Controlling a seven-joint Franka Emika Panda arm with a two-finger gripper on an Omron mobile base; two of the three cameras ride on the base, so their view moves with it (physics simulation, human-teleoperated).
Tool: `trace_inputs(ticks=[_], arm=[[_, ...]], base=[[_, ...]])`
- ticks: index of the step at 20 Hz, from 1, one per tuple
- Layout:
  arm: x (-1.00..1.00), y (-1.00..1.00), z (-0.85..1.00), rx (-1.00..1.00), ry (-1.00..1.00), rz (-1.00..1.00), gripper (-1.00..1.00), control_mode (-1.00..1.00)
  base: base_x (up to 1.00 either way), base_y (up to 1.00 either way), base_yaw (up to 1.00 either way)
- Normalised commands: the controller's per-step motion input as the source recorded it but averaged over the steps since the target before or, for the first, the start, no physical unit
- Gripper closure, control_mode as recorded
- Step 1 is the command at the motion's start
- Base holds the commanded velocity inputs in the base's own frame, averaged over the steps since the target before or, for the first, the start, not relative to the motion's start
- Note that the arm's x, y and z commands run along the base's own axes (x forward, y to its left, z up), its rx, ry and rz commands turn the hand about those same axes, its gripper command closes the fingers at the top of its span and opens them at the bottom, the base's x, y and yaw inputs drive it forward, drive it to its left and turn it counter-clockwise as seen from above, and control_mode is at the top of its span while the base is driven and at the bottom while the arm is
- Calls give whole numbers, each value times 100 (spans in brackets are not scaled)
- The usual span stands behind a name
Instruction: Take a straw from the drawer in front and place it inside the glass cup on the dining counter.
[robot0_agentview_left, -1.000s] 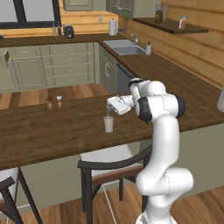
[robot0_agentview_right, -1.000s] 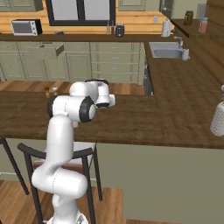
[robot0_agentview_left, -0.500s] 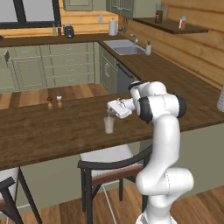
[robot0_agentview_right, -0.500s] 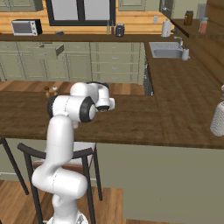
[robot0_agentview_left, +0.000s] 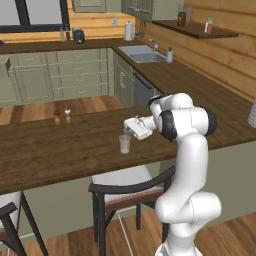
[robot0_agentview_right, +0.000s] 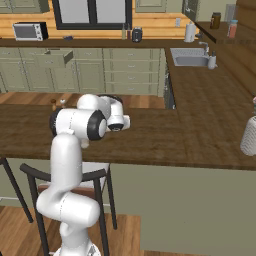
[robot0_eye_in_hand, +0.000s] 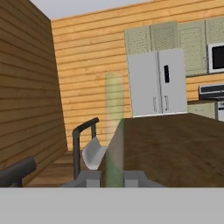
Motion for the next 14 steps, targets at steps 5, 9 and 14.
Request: trace_inputs(ticks=[5, 9, 14], arm=[[2, 0, -10, 0, 0, 0, 100, -100], [0, 0, -15, -4, 0, -1, -100, -100], [0, -3, 0, -1, 0, -2, -100, -100]], base=[[0, 0, 0], [0, 0, 0], [0, 0, 0]])
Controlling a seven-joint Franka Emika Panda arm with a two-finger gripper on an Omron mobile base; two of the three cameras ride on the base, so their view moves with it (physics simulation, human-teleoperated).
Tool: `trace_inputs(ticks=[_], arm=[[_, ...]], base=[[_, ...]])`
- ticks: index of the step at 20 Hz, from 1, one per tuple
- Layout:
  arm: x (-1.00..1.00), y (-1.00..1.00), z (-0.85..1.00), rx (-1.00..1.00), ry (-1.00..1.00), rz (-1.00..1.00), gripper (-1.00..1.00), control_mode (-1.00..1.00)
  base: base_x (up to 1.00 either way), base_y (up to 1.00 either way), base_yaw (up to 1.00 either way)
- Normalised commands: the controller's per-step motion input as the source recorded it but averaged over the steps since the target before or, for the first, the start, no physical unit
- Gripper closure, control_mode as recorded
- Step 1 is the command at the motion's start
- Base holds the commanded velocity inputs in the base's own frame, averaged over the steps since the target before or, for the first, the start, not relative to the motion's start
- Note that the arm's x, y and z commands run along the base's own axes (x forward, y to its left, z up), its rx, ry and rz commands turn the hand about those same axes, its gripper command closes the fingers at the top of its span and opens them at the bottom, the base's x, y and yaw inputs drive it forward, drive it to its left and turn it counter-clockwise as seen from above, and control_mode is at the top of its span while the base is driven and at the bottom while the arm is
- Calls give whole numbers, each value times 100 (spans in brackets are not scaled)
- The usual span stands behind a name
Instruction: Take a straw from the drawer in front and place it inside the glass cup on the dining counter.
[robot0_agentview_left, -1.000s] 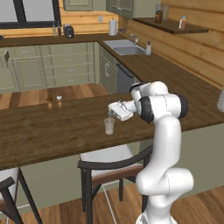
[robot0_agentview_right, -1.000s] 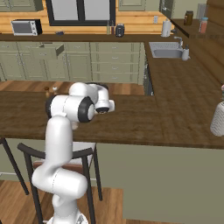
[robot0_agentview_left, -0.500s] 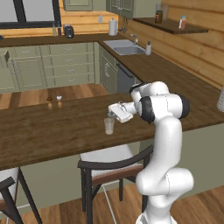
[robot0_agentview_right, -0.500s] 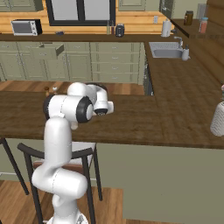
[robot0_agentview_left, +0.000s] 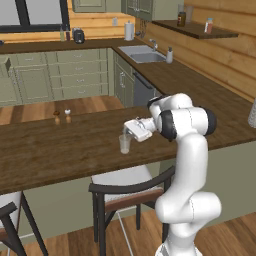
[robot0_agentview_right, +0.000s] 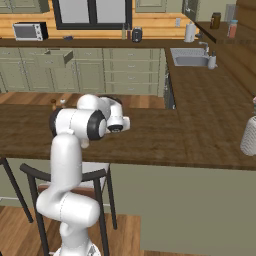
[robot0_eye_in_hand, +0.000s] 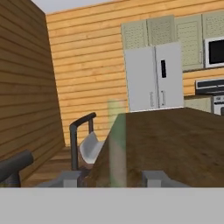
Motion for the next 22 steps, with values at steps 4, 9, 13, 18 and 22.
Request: trace_inputs(ticks=[4, 9, 13, 18, 22], arm=[[0, -13, 21, 0, -1, -4, -100, -100], [-11, -29, 77, 0, -12, -6, -100, -100], [-24, -41, 97, -2, -19, -11, -100, -100], [-85, -5, 92, -17, -41, -4, -100, -100], [-100, 28, 55, -40, -57, 0, -100, -100]], base=[[0, 0, 0], [0, 0, 0], [0, 0, 0], [0, 0, 0], [0, 0, 0]])
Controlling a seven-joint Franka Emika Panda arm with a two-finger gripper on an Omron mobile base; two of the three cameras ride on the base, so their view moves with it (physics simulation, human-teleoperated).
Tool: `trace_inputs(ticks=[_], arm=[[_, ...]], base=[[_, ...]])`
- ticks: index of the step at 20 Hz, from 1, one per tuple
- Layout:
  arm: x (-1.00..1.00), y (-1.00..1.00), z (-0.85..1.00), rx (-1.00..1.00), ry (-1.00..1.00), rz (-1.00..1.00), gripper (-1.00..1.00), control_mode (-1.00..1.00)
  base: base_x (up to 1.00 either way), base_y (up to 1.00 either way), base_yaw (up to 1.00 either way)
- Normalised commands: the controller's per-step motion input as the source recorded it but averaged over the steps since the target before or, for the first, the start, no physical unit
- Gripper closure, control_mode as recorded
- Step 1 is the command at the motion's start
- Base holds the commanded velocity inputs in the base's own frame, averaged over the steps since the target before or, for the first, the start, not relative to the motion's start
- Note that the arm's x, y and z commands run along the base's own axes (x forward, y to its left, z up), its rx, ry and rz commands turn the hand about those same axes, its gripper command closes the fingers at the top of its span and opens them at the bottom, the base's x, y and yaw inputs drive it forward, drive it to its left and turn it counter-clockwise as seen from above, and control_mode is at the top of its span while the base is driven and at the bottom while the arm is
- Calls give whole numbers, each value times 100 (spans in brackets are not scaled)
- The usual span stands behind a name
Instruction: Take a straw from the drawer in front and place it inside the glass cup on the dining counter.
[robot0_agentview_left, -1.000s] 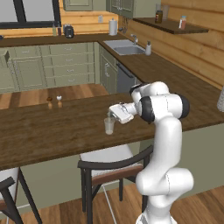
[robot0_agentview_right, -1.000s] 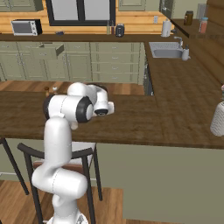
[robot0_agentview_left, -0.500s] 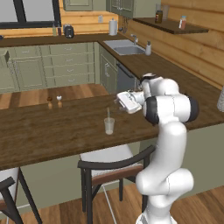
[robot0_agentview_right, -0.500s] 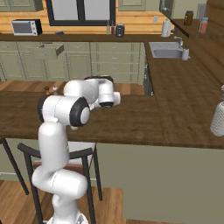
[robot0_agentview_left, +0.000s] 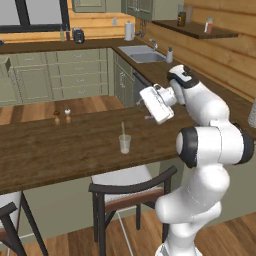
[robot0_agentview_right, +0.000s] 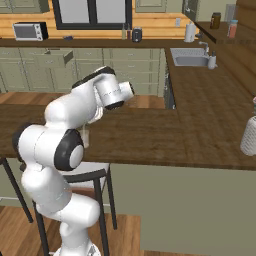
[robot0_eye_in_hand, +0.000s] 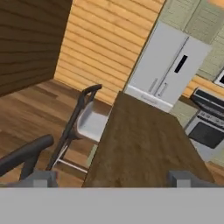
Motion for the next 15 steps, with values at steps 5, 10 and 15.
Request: trace_inputs(ticks=[5, 10, 15], arm=[[-100, 36, 30, -43, -43, 0, -100, -100], [-96, 44, 13, -43, -24, 3, -100, -100], [-74, 51, 0, -44, -8, 5, -100, -100]], base=[[0, 0, 0], [0, 0, 0], [0, 0, 0]])
